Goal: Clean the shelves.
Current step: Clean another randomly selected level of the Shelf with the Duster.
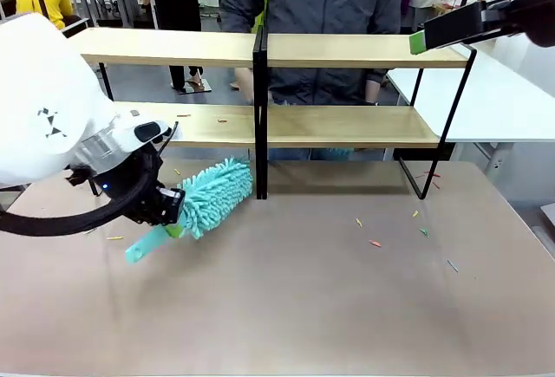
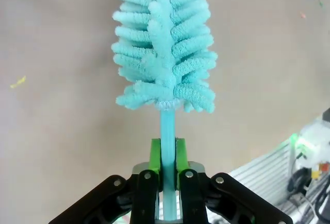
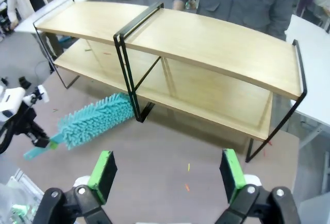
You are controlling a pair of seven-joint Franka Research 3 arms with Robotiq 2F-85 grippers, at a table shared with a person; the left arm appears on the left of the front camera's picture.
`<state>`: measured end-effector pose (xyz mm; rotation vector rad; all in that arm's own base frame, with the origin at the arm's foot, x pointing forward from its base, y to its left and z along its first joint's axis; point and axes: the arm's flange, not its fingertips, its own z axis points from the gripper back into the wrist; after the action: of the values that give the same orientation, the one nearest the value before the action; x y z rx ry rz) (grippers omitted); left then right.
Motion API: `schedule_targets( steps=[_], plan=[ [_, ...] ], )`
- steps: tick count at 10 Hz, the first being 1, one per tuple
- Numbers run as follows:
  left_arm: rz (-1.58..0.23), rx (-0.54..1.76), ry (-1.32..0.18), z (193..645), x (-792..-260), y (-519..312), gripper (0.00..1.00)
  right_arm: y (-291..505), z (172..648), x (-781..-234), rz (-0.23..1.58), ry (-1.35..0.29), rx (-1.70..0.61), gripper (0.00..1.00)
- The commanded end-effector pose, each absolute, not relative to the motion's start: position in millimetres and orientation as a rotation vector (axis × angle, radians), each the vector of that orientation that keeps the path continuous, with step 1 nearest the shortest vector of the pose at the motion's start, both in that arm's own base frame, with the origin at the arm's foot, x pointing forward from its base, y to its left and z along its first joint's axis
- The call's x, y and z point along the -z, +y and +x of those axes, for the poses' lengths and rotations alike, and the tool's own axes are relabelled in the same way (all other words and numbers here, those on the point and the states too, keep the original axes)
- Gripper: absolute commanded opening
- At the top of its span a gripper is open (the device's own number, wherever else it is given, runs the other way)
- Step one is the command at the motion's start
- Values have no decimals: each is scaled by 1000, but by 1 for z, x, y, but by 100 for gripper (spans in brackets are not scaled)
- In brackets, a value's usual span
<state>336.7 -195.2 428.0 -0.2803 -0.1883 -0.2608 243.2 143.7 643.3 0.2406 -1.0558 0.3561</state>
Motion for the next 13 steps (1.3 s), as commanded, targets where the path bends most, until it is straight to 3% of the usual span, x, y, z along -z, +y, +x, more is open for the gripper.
schedule_targets(
  steps=[1, 7, 13],
  plan=[
    [-265, 177, -202, 361, -429, -202, 12, 144, 244, -644, 242, -1057, -354, 100],
    [-199, 35, -355, 404, -404, -216, 12, 144, 244, -644, 242, -1057, -354, 100],
    [-135, -11, -300, 432, -383, -218, 12, 144, 244, -644, 242, -1057, -354, 100]
  ],
)
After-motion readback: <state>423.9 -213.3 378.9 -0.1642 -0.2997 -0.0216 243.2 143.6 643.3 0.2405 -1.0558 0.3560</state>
